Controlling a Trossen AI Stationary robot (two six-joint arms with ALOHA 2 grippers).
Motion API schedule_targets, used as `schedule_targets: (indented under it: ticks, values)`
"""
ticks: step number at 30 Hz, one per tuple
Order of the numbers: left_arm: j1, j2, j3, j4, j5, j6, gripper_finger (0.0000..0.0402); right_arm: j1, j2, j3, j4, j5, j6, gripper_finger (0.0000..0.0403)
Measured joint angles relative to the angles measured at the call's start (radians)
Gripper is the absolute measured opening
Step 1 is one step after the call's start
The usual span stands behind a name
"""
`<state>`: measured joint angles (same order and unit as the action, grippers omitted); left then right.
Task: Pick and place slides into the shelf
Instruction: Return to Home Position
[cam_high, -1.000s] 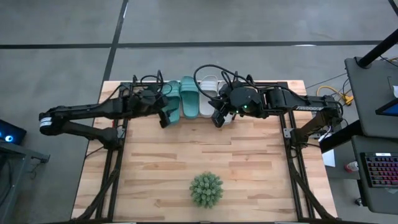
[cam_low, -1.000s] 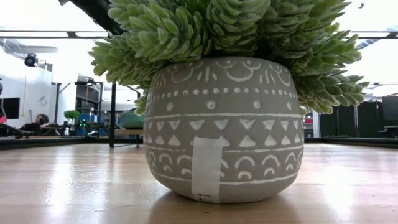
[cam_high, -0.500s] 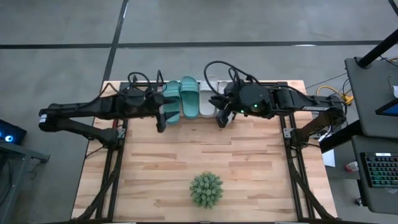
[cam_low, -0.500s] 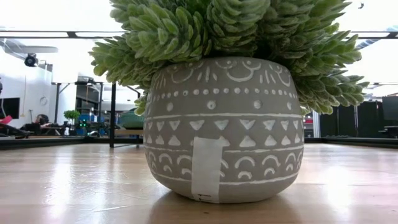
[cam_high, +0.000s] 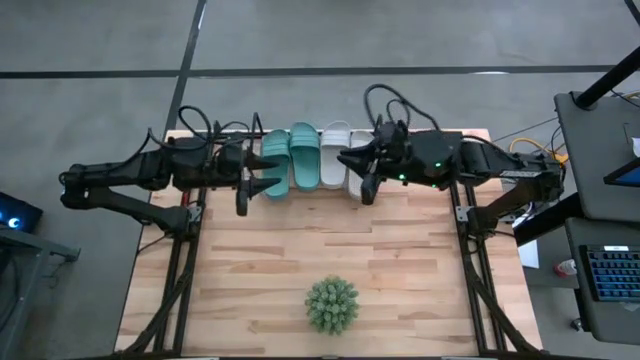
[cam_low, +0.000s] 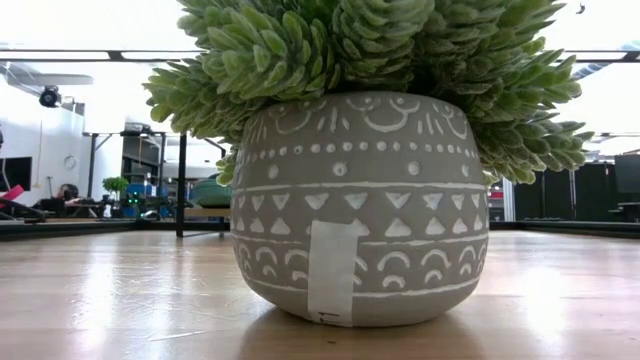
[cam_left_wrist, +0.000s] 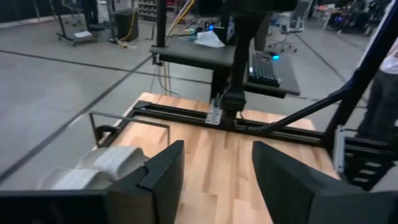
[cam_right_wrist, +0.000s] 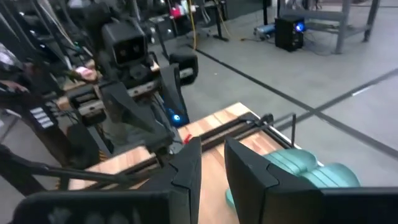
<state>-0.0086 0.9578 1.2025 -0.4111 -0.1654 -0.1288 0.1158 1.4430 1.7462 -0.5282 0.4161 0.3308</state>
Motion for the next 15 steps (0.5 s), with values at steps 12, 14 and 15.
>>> schedule_targets:
  ticks: [12,14,15]
  values:
    - [-0.028,-0.049,-0.001,0.012,0.015,-0.023,0.0054,0.000,-0.114,0.000,0.062,-0.005,-0.051,0.0063]
    - [-0.028,-0.059,-0.001,0.011,0.015,-0.023,0.0031,0.000,-0.129,0.000,0.062,-0.005,-0.051,0.0063]
    - [-0.028,-0.062,-0.001,0.017,0.015,-0.022,0.0021,0.000,-0.135,0.000,0.062,-0.006,-0.051,0.0063]
